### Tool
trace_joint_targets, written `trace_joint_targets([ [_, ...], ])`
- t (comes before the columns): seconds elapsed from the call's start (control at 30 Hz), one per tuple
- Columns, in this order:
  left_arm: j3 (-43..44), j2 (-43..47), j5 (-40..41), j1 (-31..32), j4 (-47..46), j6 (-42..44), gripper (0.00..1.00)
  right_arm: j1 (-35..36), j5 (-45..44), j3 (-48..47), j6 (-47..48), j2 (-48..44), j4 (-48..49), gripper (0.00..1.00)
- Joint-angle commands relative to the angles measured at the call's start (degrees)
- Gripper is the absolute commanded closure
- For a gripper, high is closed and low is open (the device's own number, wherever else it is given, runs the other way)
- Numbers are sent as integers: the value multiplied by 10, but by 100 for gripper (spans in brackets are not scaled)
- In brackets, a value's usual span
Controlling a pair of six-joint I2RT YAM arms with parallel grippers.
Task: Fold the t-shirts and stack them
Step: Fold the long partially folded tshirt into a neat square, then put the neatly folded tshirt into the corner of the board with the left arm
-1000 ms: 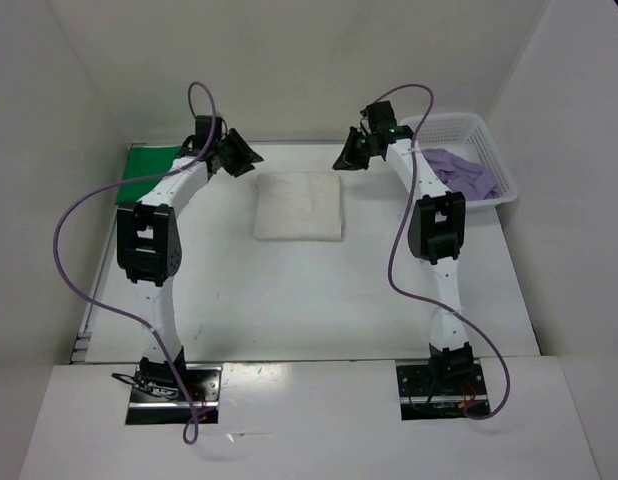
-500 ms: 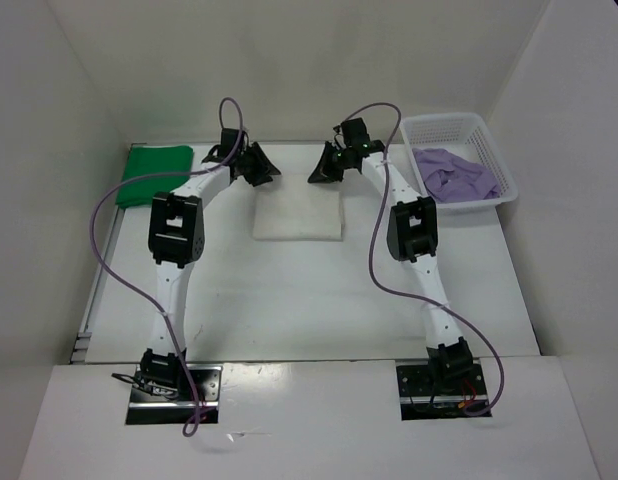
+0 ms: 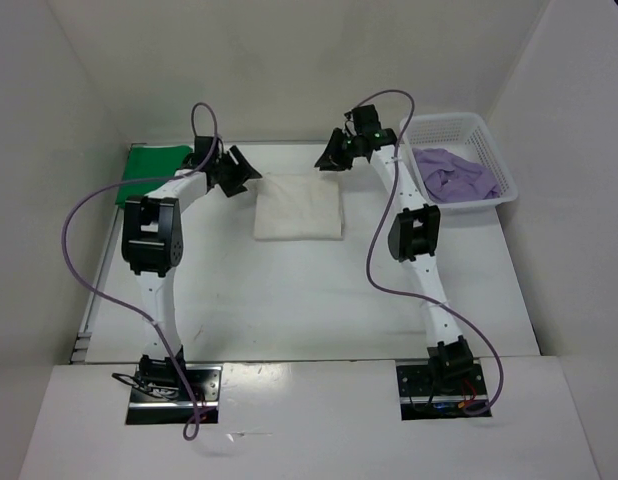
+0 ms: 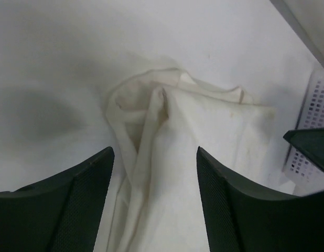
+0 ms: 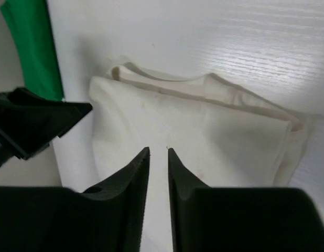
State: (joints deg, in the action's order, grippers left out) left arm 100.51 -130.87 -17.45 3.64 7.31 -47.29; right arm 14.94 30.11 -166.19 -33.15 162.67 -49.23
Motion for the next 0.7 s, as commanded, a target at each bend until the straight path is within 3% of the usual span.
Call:
trace_joint_targets([
  [0.0, -65, 97, -9, -7, -31, 36, 27, 4, -15, -18, 25, -81, -41, 70],
  [0.03, -104, 111, -9, -7, -26, 44, 25, 4, -21, -18, 32, -95, -47, 61],
  [0.13, -163, 122, -32, -7, -39, 69, 17, 4, -21, 32, 44, -150, -56, 49],
  [0.3, -155, 63, -113, -7, -17, 113, 14, 4, -3, 146, 55, -282, -38, 41],
  [0.37, -155, 56, -124, -7, -17, 120, 14, 9, 2, 272, 55, -386, 48, 38],
  [0.4, -155, 48, -124, -7, -17, 127, 14, 9, 2, 392, 48, -428, 88, 37],
  [0.5, -155, 32, -130, 0, -23, 127, 19, -3, 22, 575, 5, -563, 201, 35],
  [0.53, -141, 25, -140, 7, -23, 127, 27, -10, 28, 603, -2, -583, 207, 35],
  [0.67, -95, -36, -162, 37, -28, 127, 37, -16, 21, 704, 13, -651, 193, 35],
])
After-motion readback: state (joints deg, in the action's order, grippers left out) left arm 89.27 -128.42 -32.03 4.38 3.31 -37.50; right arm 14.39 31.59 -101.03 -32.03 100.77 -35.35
